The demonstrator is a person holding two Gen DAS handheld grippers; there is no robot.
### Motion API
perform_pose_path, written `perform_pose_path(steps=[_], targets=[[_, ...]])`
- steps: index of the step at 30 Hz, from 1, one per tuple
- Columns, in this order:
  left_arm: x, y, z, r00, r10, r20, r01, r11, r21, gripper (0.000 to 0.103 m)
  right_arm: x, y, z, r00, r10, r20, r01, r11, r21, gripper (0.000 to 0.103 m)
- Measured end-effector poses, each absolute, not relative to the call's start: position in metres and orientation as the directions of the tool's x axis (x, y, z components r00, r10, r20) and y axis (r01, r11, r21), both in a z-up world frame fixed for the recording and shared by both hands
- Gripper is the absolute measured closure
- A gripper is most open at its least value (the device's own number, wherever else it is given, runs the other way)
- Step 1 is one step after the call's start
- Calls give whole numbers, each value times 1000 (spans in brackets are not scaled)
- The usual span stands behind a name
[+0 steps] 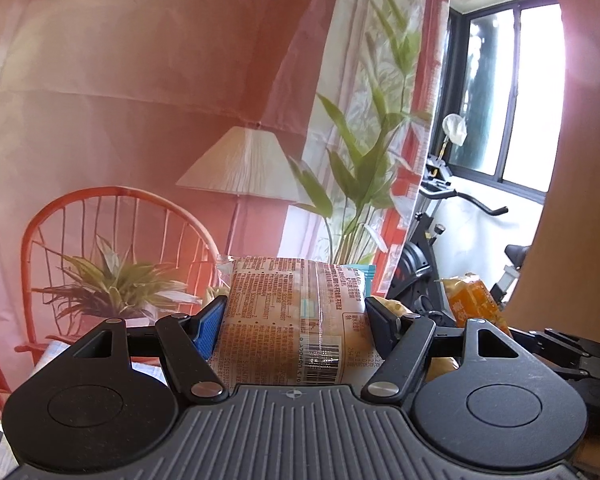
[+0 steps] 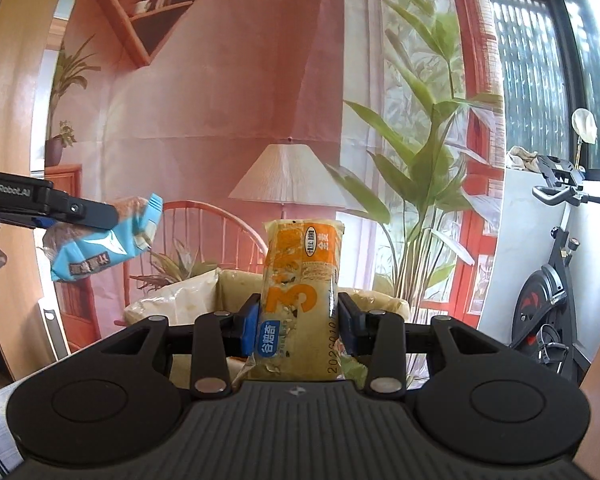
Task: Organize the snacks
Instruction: 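Carry both breads over the box and open both tools to drop them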
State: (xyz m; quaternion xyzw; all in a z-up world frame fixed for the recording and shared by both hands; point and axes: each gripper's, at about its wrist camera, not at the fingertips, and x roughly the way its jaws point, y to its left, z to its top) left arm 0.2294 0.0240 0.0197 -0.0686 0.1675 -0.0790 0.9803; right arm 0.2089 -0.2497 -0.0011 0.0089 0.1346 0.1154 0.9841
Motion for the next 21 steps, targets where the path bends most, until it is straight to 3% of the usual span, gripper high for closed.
perform_pose_path(steps=[6, 21], targets=[[279, 11, 9, 923, -159, -350, 123, 985, -122, 29, 253, -251, -8, 935, 213, -282, -203, 977, 63, 62], [344, -3, -37, 865, -152, -478, 137, 988, -66, 29, 318, -257, -64, 879, 202, -432, -168, 979, 117, 60]])
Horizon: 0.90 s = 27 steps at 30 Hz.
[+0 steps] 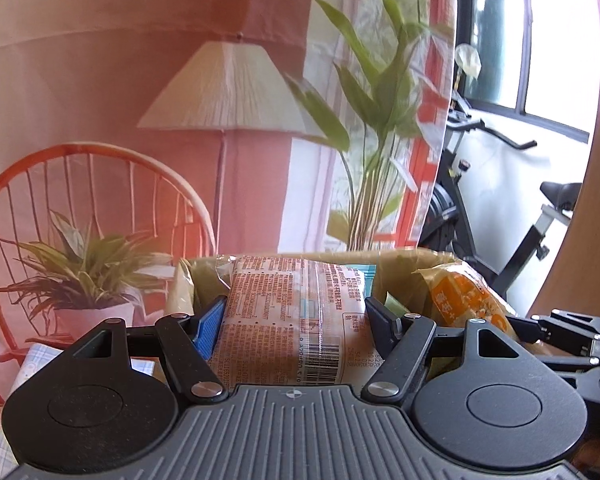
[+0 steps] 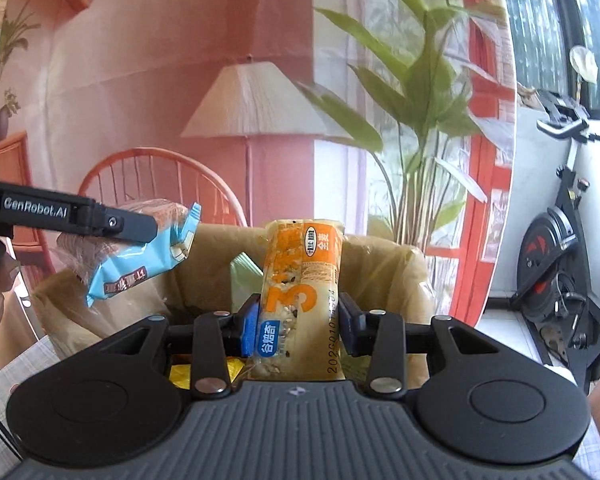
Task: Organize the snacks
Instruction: 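Carry both breads over the box and open both tools to drop them, then move both tools back down toward the remaining snacks on the table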
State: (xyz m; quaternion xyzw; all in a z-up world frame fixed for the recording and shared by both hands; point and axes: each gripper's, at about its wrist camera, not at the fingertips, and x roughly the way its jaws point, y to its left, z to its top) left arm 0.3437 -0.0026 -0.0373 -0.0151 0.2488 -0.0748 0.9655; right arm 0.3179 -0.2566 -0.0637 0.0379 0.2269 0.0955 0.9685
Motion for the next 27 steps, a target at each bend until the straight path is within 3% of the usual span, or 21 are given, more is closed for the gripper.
perform_pose_path(steps=[3, 5, 22, 27], targets=[[344, -5, -38, 865, -152, -479, 153, 988, -37, 25, 317, -260, -65, 878, 198, -437, -157, 979, 129, 55], [341, -6, -33, 871, -152, -467, 160, 987, -24, 22, 313, -260, -63, 887, 182, -424, -146, 982, 116, 40], [257, 22, 17, 868, -186, -459, 184, 982, -50, 22, 231, -261, -31, 911, 230, -341, -170, 966, 197, 40], [217, 33, 9, 847, -206, -490, 202, 978, -61, 22, 199, -258, -33, 918, 218, -331, -167, 970, 178, 40]])
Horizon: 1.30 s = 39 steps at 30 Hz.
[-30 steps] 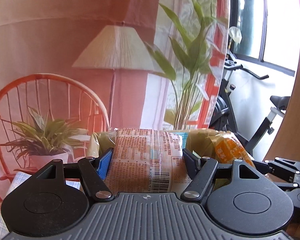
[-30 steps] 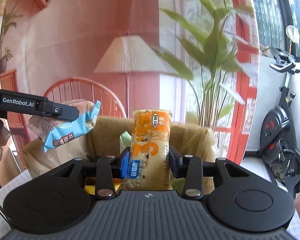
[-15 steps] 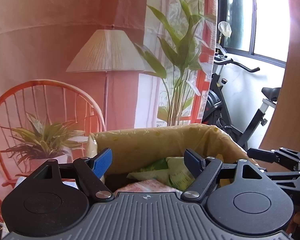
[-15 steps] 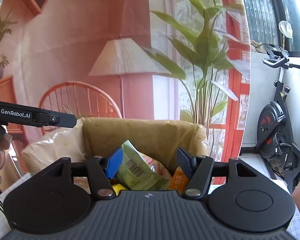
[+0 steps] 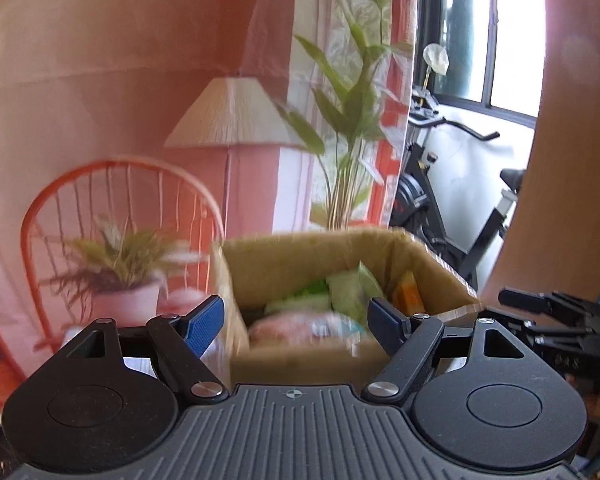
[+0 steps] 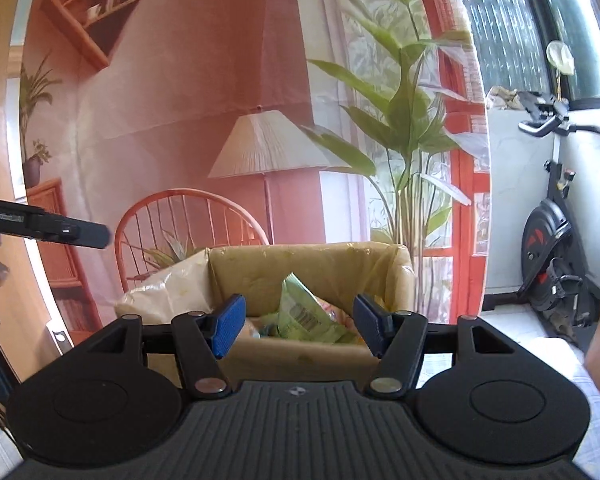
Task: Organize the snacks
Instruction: 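Move both tools back down toward the remaining snacks on the table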
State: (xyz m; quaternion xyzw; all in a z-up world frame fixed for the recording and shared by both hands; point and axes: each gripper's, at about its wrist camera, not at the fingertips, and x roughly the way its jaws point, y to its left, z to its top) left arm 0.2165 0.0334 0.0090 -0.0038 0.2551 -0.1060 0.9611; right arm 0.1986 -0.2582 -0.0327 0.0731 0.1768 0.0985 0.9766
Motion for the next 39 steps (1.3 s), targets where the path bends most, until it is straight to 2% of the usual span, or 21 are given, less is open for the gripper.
perform_pose_path(steps=[8, 14, 19, 23, 32, 37, 38, 39], targets=[[168, 60, -47, 778, -211, -592, 121, 975, -188, 22, 159, -247, -63, 893, 233, -384, -161, 964, 211, 40], [147, 71, -115, 686, -160, -710, -18, 971, -237, 24, 136, -227, -106, 844, 236, -481, -169, 969, 180, 40], [142, 71, -158, 573, -207, -793, -85, 947, -308, 27, 127, -214, -133, 798, 264, -542, -187, 963, 194, 40], [142, 69, -184, 474, -305, -826, -118, 908, -402, 27, 124, -208, -143, 783, 277, -557, -198, 960, 199, 40], [148, 54, -212, 369, -311, -876, -143, 912, -384, 27, 126, -209, -152, 768, 296, -568, -197, 953, 231, 40], [158, 43, -219, 334, -314, -889, -105, 925, -366, 28, 124, -210, -158, 760, 300, -577, -192, 951, 241, 40], [155, 40, -217, 338, -311, -888, -98, 927, -362, 29, 123, -211, -158, 759, 300, -577, -190, 951, 244, 40], [158, 40, -217, 347, -302, -888, -93, 931, -353, 41, 123, -212, -159, 759, 300, -578, -189, 951, 245, 40]])
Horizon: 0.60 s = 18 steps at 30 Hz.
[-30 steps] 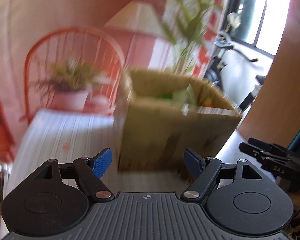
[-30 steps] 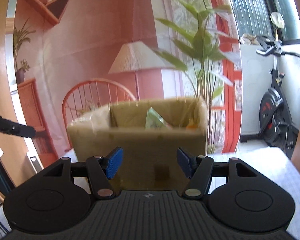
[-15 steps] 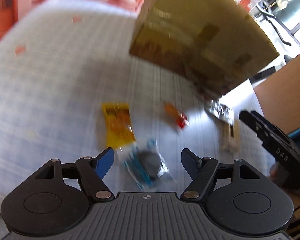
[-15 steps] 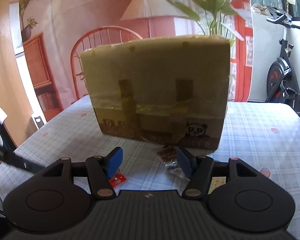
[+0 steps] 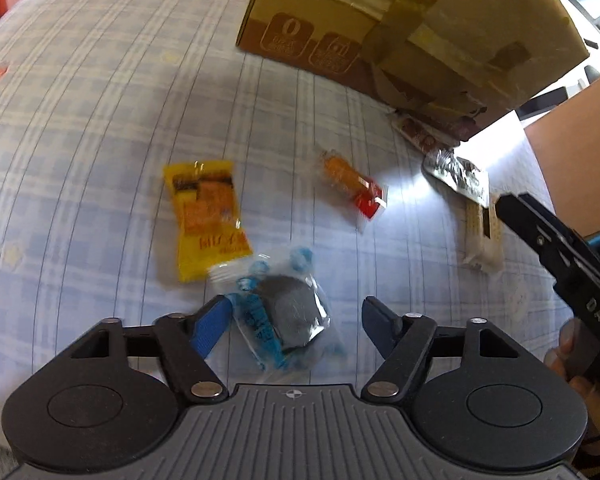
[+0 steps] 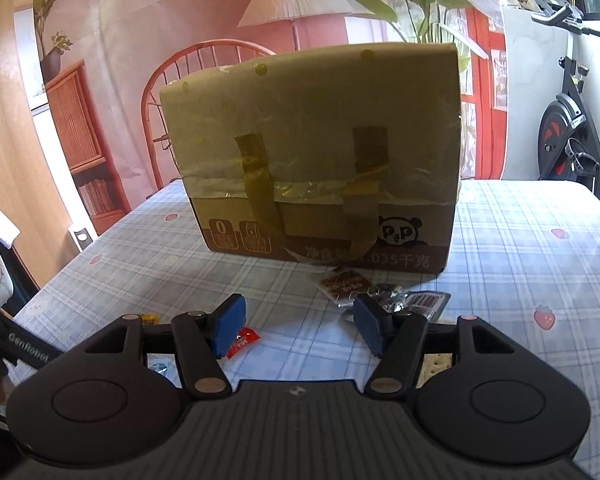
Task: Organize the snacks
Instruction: 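Move both tools back down toward the remaining snacks on the table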
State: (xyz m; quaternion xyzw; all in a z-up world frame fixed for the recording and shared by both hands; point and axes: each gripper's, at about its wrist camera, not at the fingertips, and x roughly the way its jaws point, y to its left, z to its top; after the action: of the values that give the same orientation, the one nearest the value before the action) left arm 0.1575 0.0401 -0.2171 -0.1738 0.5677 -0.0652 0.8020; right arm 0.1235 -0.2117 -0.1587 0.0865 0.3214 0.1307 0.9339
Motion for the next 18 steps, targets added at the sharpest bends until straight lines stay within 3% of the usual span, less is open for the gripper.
perform_pose_path(steps=[1, 18], targets=[[161, 39, -218, 350, -289, -891, -87, 937, -338, 51, 123, -212, -159, 760, 299, -578, -186, 951, 247, 40], [199, 39, -218, 430, -247, -868, -41, 956, -292, 54, 120, -220, -166, 752, 286, -594, -153, 952, 264, 40]])
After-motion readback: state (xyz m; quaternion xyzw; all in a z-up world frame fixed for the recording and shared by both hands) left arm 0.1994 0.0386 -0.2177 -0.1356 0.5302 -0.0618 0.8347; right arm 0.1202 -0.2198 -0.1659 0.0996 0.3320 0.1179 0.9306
